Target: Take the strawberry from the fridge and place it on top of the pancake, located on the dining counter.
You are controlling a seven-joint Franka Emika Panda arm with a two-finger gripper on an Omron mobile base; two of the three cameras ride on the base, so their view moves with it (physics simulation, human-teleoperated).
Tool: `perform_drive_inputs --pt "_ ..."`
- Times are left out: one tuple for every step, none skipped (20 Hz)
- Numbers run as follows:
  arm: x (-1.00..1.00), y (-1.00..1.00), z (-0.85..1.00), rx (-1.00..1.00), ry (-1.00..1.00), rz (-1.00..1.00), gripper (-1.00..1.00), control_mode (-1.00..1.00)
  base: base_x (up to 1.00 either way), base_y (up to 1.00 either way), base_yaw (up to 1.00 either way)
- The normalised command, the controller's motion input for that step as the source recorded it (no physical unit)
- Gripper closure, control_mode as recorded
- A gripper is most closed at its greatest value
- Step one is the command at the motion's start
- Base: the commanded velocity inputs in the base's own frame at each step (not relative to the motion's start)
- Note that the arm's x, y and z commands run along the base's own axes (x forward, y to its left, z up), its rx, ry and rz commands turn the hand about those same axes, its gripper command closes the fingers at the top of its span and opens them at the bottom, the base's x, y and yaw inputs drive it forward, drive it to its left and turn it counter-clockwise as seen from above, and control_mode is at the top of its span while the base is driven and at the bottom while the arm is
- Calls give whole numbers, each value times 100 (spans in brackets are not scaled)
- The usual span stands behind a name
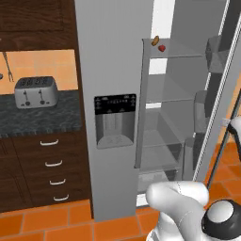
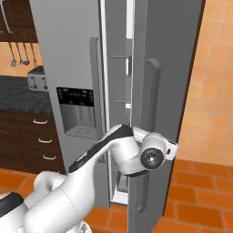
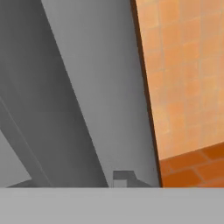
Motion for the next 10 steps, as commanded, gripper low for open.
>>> perform_drive_inputs --pt "4 -100 -85 12 -12 -3 100 -100 0 0 0" --pt "1 -100 -70 10 -7 -3 100 -100 0 0 0" --pt "2 -100 -65 10 -5 -3 100 -100 0 0 0" --pt "3 -100 -61 10 -5 -3 100 -100 0 0 0" --pt "0 -100 -54 10 -5 -6 100 -100 0 0 0" --pt "0 -100 -38 9 -3 -10 100 -100 0 0 0" --pt "0 -100 -4 14 0 -19 100 -100 0 0 0" --pt "-27 -100 0 22 0 -16 100 -100 0 0 0" --pt "-75 -100 19 19 -20 -10 100 -100 0 0 0" --pt "-67 -100 31 19 -27 -8 100 -100 0 0 0"
